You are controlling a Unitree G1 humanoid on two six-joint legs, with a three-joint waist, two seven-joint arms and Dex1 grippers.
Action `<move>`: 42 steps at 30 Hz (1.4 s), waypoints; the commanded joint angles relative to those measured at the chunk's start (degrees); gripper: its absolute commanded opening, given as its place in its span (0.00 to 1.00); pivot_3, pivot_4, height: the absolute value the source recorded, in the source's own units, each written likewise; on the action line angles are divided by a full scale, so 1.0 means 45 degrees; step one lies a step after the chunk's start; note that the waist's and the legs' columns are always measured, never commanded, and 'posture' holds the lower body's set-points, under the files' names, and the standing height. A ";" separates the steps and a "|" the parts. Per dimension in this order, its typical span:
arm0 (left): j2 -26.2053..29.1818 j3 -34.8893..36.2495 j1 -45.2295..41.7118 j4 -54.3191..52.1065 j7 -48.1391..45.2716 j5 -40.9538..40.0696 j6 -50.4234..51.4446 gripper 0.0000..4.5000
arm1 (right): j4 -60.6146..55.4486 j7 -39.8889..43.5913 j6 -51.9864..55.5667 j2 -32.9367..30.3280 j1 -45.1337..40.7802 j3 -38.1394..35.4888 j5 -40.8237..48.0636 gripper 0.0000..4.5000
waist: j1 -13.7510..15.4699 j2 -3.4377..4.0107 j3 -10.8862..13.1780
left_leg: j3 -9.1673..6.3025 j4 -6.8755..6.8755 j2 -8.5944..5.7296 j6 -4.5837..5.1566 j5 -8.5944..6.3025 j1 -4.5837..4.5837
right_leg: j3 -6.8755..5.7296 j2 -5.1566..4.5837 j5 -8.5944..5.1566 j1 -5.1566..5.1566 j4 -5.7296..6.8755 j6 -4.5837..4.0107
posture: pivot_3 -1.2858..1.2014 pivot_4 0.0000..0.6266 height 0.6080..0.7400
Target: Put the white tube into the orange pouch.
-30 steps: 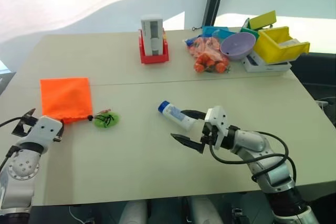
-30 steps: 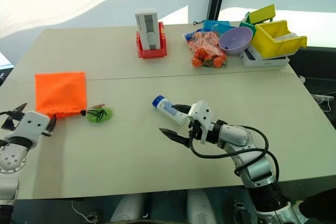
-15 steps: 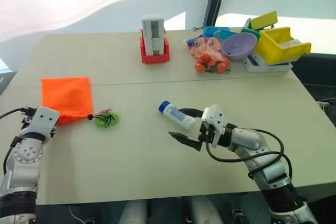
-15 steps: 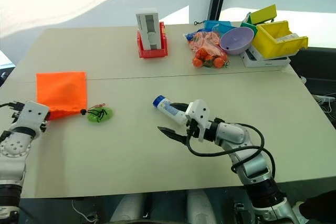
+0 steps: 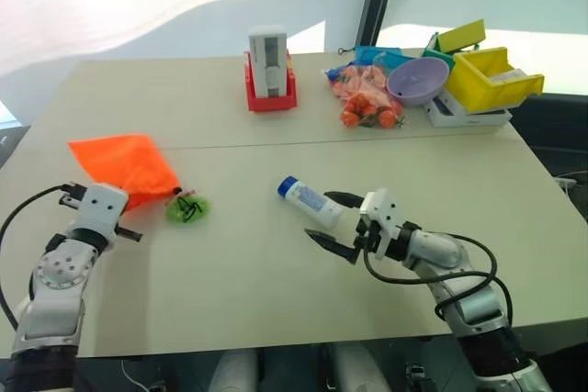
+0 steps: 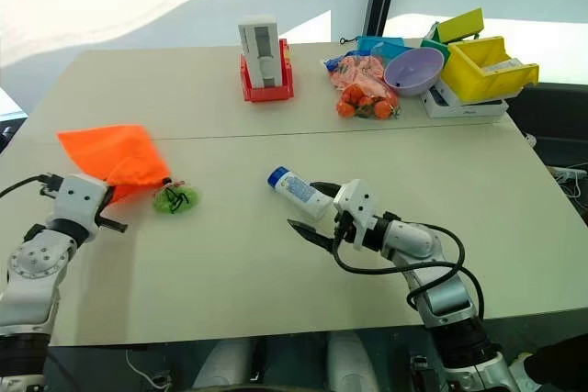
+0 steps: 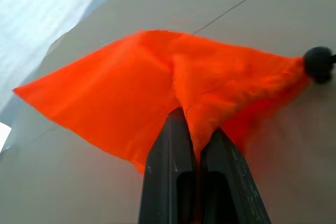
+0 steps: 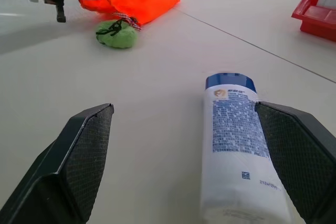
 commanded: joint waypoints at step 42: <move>-0.0733 0.0227 0.3630 -0.5804 -0.3602 -0.5181 0.4612 0.01 | 0.1961 -0.1272 0.1107 0.0952 -0.0782 -0.0277 -0.0712 1.00 | -0.0033 0.0009 0.0010 | 0.0013 0.0010 0.0005 0.0000 0.0000 0.0018 | 0.0025 0.0030 -0.0015 0.0011 -0.0004 -0.0026 | 0.52 0.24 1.00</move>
